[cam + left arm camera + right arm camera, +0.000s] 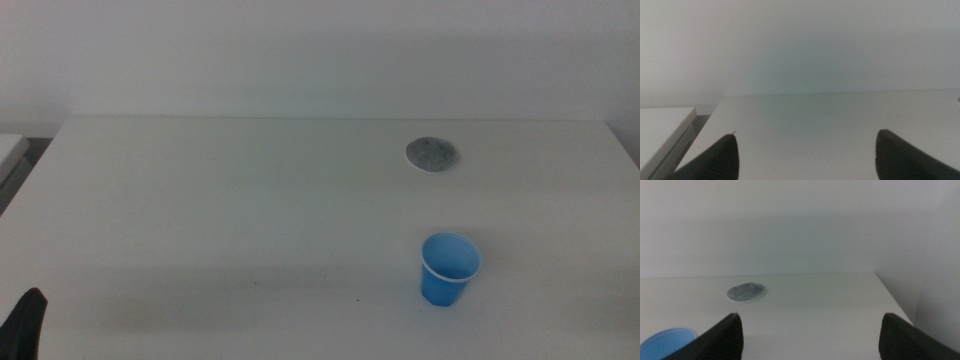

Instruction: Place an empty cup on a cup mat.

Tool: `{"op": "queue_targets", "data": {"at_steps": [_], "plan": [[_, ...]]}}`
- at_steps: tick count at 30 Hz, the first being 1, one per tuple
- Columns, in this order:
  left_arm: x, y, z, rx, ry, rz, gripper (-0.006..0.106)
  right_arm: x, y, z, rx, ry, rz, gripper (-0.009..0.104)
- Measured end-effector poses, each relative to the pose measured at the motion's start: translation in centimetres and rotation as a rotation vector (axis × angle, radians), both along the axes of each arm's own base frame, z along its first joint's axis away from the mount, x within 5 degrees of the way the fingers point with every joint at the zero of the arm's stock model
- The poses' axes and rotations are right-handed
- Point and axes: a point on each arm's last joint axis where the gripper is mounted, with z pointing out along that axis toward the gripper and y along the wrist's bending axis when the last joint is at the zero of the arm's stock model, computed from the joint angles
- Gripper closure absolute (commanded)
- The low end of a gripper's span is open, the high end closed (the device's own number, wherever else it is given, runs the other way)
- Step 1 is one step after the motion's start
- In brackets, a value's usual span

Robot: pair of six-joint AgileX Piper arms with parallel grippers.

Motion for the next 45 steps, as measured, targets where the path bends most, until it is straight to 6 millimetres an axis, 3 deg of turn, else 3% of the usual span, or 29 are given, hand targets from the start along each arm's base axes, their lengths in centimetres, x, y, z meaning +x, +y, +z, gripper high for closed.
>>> {"op": "queue_targets", "data": {"at_steps": [5,7,13,18,22,26,30,35,45], "plan": [[0.0,0.0,0.0,0.0,0.0,0.0,0.007,0.0,0.1,0.0,0.06,-0.001,0.004,0.002],[0.0,0.0,0.0,0.0,0.0,0.0,0.007,-0.1,0.1,1.0,0.084,-0.019,0.005,0.002],[0.0,0.0,0.0,0.0,0.0,0.0,0.007,1.2,0.1,7.4,0.094,0.086,0.009,0.002],[0.0,0.0,0.0,0.0,0.0,0.0,0.007,4.1,0.4,14.5,0.105,0.432,0.026,0.002],[0.0,0.0,0.0,0.0,0.0,0.0,0.007,6.1,0.6,17.2,0.116,0.635,0.041,0.002],[0.0,0.0,0.0,0.0,0.0,0.0,0.007,7.9,0.8,19.1,0.141,0.636,0.058,0.002],[0.0,0.0,0.0,0.0,0.0,0.0,0.007,9.1,1.2,19.5,0.192,0.636,0.09,0.002],[0.0,0.0,0.0,0.0,0.0,0.0,0.007,11.5,2.3,18.3,0.321,0.751,0.173,0.002],[0.0,0.0,0.0,0.0,0.0,0.0,0.007,17.7,4.5,12.2,0.404,1.135,0.276,0.002]]}}
